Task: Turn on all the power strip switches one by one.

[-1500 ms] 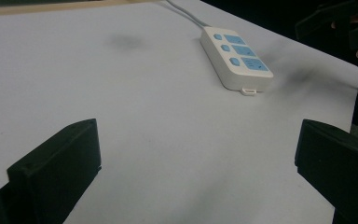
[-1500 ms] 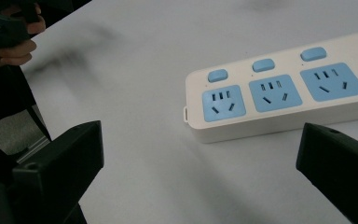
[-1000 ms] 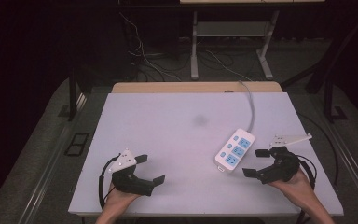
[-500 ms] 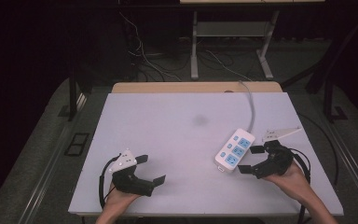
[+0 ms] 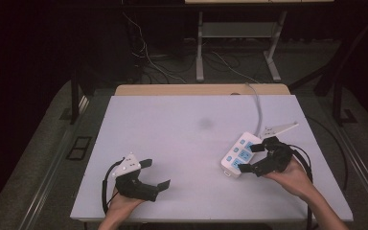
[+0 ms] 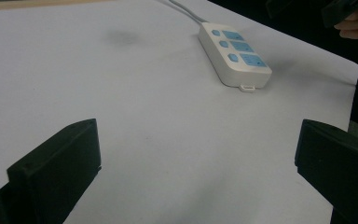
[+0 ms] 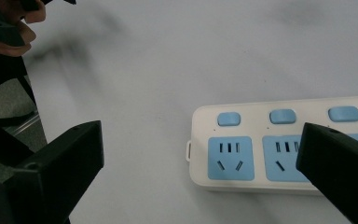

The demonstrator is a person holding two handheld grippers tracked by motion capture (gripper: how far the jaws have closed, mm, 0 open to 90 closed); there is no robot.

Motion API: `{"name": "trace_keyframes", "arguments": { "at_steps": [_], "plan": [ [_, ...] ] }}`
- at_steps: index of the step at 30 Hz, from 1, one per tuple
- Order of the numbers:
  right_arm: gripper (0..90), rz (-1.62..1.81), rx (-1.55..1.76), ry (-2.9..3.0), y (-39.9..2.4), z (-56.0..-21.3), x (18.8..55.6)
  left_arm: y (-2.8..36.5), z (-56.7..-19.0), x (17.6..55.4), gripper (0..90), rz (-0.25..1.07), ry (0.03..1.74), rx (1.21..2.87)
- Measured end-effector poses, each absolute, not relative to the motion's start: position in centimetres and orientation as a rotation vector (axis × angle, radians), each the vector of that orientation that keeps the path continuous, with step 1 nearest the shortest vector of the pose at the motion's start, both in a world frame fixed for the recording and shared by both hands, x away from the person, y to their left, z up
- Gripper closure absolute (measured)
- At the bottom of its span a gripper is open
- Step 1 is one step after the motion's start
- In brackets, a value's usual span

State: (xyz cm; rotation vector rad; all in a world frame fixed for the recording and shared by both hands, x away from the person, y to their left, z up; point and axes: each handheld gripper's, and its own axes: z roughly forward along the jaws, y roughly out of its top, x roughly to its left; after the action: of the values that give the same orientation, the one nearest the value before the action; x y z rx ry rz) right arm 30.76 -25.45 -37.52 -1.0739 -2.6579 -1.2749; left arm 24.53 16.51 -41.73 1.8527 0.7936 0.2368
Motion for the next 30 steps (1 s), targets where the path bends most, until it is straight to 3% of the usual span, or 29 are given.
{"name": "trace_keyframes", "arguments": {
  "at_steps": [21,23,26,27,30],
  "plan": [
    [0.6,-1.22,-1.043,-2.679,-23.6,-37.2,33.6,16.7,-41.8,24.7,0.0,0.24,0.802,1.843],
    [5.9,-1.21,-1.033,-2.679,-23.6,-37.3,33.8,16.7,-41.8,24.7,0.0,0.24,0.802,1.843],
    [6.3,-1.19,-1.041,-2.695,-23.6,-37.3,34.1,16.8,-41.8,24.8,0.0,0.24,0.802,1.844],
    [15.4,-1.182,-1.026,-2.711,-23.5,-37.4,34.2,16.8,-41.9,24.8,0.0,0.24,0.803,1.843],
    [17.9,-1.176,-1.018,-2.71,-23.4,-37.4,34.4,16.9,-41.9,24.8,0.0,0.242,0.804,1.844]
  ]
}}
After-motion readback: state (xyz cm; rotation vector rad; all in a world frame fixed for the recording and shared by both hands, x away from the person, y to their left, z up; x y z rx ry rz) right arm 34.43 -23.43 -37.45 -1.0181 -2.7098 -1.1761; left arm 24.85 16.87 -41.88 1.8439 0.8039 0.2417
